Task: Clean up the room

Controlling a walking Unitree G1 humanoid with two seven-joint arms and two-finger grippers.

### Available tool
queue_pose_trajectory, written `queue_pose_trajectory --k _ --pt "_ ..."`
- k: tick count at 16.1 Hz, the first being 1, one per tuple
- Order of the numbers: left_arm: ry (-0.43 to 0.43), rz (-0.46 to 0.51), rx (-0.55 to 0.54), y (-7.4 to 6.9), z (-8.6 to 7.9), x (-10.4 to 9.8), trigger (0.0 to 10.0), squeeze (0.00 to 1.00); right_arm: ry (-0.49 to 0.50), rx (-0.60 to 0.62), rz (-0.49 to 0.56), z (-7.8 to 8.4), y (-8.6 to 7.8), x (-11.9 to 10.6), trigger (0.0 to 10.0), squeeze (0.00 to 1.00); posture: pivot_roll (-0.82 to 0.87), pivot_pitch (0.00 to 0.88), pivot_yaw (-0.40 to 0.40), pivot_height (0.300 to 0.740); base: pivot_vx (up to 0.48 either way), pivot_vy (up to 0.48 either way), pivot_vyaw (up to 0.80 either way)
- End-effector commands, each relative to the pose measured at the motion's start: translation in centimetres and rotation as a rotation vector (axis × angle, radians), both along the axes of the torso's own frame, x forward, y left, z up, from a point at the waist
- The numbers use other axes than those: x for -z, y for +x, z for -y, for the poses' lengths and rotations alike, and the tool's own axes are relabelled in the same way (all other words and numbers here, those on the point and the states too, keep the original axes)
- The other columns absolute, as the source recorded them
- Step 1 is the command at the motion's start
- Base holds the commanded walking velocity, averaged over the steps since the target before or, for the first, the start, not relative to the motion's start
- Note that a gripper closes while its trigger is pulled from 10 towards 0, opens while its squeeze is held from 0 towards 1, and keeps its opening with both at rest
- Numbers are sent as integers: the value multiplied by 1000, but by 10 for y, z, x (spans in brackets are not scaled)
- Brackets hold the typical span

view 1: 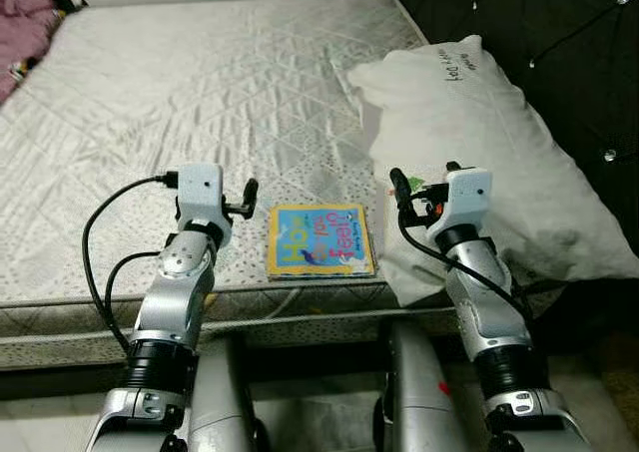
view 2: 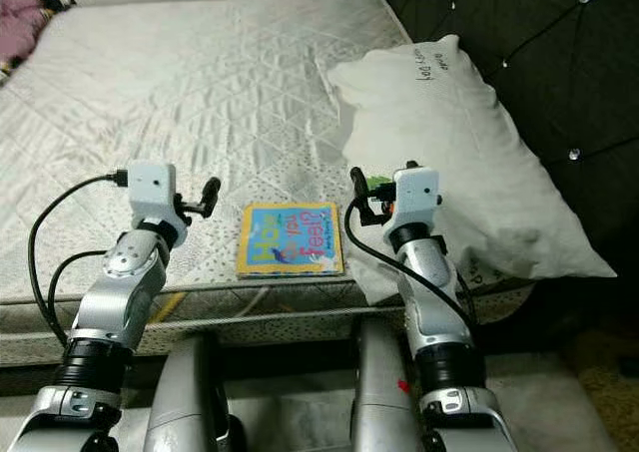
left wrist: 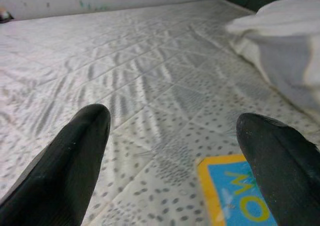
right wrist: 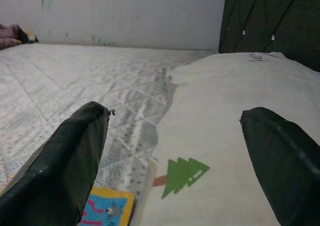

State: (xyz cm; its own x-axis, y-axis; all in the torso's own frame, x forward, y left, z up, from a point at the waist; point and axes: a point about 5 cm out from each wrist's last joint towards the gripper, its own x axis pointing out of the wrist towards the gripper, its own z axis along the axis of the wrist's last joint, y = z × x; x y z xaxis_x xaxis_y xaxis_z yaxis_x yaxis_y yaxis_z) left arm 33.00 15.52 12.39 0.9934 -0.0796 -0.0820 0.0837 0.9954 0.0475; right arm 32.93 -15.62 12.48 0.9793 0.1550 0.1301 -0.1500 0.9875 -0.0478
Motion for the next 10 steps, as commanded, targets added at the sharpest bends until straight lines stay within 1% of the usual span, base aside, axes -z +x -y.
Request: queue_pose_trajectory --k 1,2,3,6,8,9,10 --pt "16 -1 -12 -1 -7 2 10000 0 14 2 19 -4 3 -5 10000 0 -68 0 88 556 0 0 0" --pt "-13 -11 -40 -2 -11 6 10000 0 32 4 43 -8 5 -11 10000 0 -78 0 96 570 0 0 0" --pt "-5 -18 -46 -1 -13 7 10000 0 39 7 53 -10 6 -14 10000 0 -80 0 98 585 0 0 0" --pt "-1 -14 -72 -3 -15 11 10000 0 109 24 14 -12 -1 -1 10000 0 -59 0 80 628 0 0 0" --pt "4 -25 -93 -4 -18 15 10000 0 134 31 8 -10 -2 1 10000 0 -57 0 75 643 0 0 0" --pt "-5 -18 -98 -5 -17 15 10000 0 131 26 10 -10 -2 0 10000 0 -53 0 62 652 0 0 0" --pt "-8 -12 -96 -4 -16 15 10000 0 107 17 5 -9 -4 2 10000 0 -47 0 54 667 0 0 0"
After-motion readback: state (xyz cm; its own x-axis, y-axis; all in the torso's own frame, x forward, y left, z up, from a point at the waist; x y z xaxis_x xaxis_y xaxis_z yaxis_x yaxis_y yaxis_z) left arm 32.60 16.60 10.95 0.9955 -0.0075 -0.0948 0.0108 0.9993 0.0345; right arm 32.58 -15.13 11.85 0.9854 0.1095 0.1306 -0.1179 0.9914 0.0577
